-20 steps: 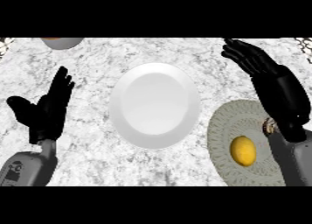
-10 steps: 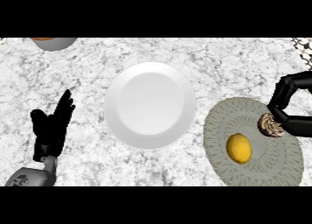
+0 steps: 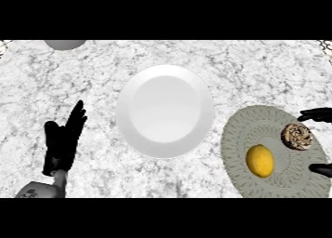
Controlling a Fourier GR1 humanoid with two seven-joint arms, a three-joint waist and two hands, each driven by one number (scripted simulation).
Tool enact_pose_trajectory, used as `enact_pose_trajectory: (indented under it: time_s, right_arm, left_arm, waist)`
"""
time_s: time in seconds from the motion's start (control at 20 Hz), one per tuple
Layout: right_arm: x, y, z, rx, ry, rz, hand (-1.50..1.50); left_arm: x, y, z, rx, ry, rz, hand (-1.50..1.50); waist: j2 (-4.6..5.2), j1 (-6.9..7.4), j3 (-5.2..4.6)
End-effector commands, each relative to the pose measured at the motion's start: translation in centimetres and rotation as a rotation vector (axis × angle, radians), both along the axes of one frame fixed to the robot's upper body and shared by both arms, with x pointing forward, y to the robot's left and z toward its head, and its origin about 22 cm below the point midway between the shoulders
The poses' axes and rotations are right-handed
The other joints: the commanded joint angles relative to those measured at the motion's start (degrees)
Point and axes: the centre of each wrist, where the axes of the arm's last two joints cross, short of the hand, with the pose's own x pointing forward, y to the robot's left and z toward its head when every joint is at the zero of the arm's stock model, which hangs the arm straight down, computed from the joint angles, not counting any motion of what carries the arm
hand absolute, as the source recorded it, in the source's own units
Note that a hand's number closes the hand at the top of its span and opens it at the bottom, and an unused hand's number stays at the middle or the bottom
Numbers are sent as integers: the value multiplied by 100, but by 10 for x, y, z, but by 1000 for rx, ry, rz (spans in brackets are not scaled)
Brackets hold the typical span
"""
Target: Pick the cupcake from the placemat and place it in the plate
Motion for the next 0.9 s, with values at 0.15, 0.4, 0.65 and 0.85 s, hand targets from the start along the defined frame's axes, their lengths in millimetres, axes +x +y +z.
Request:
enact_pose_trajectory:
  time_s: [0.15,0.4,0.65,0.85]
  right_arm:
    - [8,-36,41,-364,-149,111,-150]
    - [16,-47,51,-599,-208,131,-150]
    - [25,-42,59,-803,-121,237,-150]
    - [41,-29,65,-922,-56,301,-150]
  left_arm:
    - [-6,-3,-2,8,14,-21,0]
    - [1,-5,-8,5,12,-18,0]
    - [-5,11,-9,16,10,-6,0]
    - [-3,-16,-15,4,17,-28,0]
  waist:
    - [-25,154,-10]
    - [-24,101,-31]
    - [-30,131,-41]
    - [-32,110,-44]
